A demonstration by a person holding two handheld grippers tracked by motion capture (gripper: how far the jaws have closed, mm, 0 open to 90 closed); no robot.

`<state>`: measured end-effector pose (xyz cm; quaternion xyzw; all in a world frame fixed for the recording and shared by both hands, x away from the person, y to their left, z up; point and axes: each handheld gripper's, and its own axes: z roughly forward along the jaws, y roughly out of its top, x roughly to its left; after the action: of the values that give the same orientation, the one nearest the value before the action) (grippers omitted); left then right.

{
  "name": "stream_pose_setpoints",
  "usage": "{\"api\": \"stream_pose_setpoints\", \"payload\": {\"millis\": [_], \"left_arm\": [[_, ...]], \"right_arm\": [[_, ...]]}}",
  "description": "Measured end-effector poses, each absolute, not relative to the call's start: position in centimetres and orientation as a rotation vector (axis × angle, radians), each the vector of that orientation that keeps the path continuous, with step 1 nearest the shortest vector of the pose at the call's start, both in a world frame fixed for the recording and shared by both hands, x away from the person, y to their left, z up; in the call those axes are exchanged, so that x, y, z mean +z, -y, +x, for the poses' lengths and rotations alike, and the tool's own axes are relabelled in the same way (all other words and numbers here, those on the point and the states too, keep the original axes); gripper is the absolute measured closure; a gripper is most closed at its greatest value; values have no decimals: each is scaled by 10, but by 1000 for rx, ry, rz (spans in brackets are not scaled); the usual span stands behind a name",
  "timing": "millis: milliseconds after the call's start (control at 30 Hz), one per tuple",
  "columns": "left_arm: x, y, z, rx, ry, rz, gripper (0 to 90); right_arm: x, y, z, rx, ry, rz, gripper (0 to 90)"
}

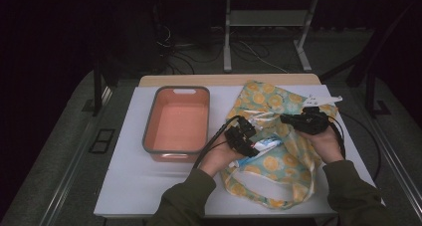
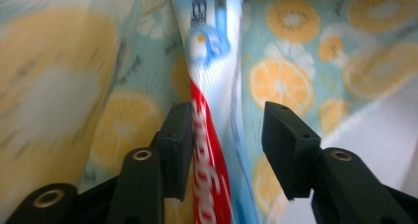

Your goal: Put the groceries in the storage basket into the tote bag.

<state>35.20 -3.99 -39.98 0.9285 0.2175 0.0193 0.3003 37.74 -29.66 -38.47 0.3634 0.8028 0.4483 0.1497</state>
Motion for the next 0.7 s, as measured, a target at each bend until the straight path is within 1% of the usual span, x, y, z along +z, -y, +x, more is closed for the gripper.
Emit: {"api": "stream_pose_setpoints", "payload": {"millis": [233, 367, 433, 567, 700], "left_arm": [[-412, 25, 337, 74, -621, 2502, 489], [-422, 25, 334, 61, -654, 2502, 501], [-423, 25, 334, 46, -670, 2493, 525], [-422, 26, 334, 37, -675, 2495, 612], [-418, 30, 332, 89, -656, 2516, 678]], "right_arm": [[-386, 294, 378, 1276, -2318, 1041, 896], [-387, 294, 378, 1276, -2319, 1042, 896], [-387, 294, 378, 1276, -2319, 1042, 896], [-387, 294, 378, 1274, -2320, 1038, 896], [-387, 293, 378, 1273, -2322, 1037, 896]]}}
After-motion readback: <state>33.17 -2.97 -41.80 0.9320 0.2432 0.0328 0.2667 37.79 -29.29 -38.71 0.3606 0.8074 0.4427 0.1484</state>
